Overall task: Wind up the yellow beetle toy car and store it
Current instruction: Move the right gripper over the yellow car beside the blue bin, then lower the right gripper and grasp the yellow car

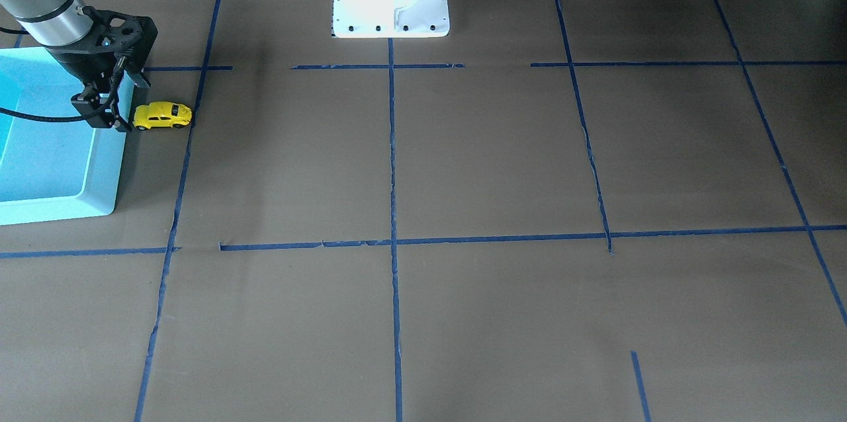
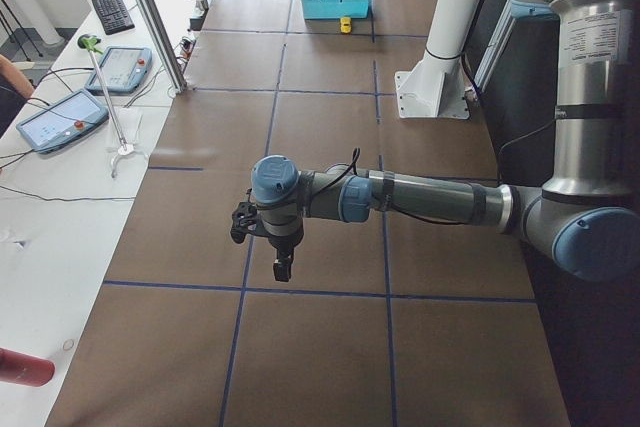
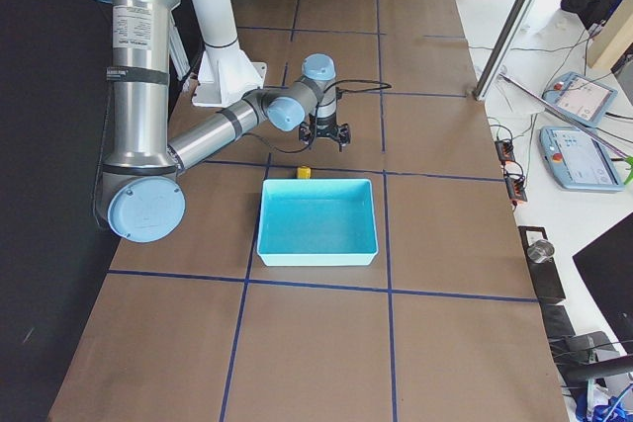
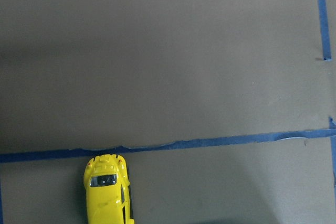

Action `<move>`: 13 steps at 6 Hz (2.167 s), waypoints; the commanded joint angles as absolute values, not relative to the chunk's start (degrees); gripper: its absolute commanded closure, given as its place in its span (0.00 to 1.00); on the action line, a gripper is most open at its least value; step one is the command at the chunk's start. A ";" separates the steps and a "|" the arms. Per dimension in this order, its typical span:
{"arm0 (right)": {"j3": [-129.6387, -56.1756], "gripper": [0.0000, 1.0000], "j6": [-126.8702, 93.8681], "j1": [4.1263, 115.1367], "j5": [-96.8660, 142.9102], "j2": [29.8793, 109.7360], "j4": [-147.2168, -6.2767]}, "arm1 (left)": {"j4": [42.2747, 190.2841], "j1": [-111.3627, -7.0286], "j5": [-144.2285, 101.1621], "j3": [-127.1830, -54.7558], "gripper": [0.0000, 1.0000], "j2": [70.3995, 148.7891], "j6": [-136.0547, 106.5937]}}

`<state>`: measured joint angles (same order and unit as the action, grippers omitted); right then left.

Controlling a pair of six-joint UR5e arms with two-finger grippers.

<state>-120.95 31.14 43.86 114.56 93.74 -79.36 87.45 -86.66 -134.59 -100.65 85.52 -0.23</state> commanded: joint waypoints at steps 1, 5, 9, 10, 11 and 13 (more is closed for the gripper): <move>-123.11 0.01 33.05 36.42 108.13 94.31 -84.42 | 87.71 -86.66 -134.56 -100.46 0.00 85.52 -0.09; -122.71 0.01 32.70 29.79 100.90 93.96 -90.09 | 87.89 -87.01 -134.65 -100.11 0.00 85.34 0.26; -119.27 0.01 32.34 28.57 100.81 93.52 -90.09 | 87.89 -87.01 -134.74 -100.11 0.00 85.34 0.26; -118.83 0.01 32.26 28.30 100.81 93.43 -90.09 | 87.89 -87.01 -134.74 -100.11 0.00 85.34 0.26; -117.70 0.01 32.26 27.69 100.72 93.17 -90.09 | 87.89 -87.01 -134.74 -100.11 0.00 85.34 0.26; -115.85 0.01 32.26 26.64 100.72 92.29 -90.09 | 87.89 -87.01 -134.65 -100.02 0.00 85.34 0.35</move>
<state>-116.71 32.26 27.24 100.73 92.58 -90.09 87.89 -87.01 -134.67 -100.09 85.34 0.29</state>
